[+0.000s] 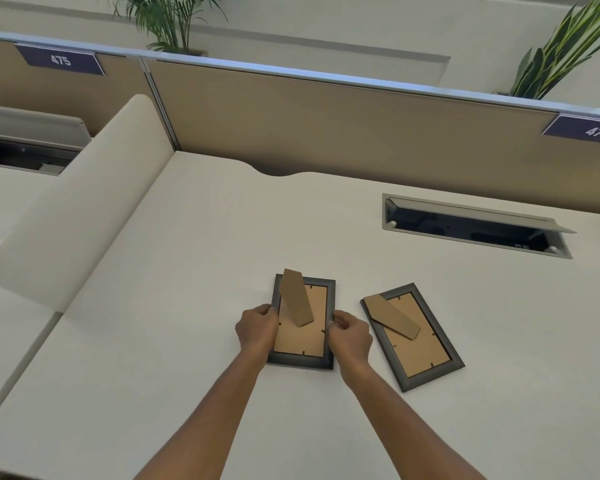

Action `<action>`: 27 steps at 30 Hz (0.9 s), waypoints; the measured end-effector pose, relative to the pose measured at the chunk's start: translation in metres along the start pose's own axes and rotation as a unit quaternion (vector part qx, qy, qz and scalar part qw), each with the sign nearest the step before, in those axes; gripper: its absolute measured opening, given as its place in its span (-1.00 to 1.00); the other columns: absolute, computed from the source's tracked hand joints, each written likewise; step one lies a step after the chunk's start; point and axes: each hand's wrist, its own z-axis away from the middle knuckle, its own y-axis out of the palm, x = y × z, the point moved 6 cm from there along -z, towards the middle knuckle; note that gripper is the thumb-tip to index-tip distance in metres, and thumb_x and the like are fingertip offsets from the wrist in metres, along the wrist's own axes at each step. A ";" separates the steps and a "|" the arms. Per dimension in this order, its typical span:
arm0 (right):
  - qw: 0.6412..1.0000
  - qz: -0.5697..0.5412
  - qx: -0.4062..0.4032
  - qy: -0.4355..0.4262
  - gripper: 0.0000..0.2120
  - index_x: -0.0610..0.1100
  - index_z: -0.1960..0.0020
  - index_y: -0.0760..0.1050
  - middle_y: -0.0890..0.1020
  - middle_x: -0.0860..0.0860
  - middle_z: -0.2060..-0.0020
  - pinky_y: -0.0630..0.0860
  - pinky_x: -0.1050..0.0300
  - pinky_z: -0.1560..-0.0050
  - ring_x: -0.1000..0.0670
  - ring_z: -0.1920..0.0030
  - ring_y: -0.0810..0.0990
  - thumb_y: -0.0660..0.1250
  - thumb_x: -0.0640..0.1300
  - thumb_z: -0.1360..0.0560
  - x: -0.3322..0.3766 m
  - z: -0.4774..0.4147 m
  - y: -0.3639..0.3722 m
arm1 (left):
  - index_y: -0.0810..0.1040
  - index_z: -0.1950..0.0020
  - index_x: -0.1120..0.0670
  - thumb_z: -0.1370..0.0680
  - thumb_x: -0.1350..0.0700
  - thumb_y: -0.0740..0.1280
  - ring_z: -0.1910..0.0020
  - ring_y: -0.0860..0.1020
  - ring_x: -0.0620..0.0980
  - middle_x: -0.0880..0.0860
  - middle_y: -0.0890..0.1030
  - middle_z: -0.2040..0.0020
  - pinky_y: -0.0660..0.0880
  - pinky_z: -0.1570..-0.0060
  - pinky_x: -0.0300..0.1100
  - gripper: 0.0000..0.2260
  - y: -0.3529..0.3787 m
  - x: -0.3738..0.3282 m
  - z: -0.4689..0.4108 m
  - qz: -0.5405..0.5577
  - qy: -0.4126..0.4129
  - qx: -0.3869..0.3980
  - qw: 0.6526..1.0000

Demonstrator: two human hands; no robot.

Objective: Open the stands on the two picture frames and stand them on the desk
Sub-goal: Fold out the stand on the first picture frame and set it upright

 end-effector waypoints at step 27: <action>0.978 -0.085 0.070 -0.177 -0.76 -0.08 -0.19 0.70 0.71 -0.06 0.03 0.55 0.19 0.05 0.03 0.03 0.66 0.46 -0.15 -0.52 0.068 -0.017 -0.014 | 0.54 0.13 0.10 -0.58 -0.03 0.36 0.02 0.55 0.05 0.09 0.59 0.02 0.54 -0.18 -0.03 -0.79 -0.025 -0.038 -0.033 0.269 0.011 0.061 0.961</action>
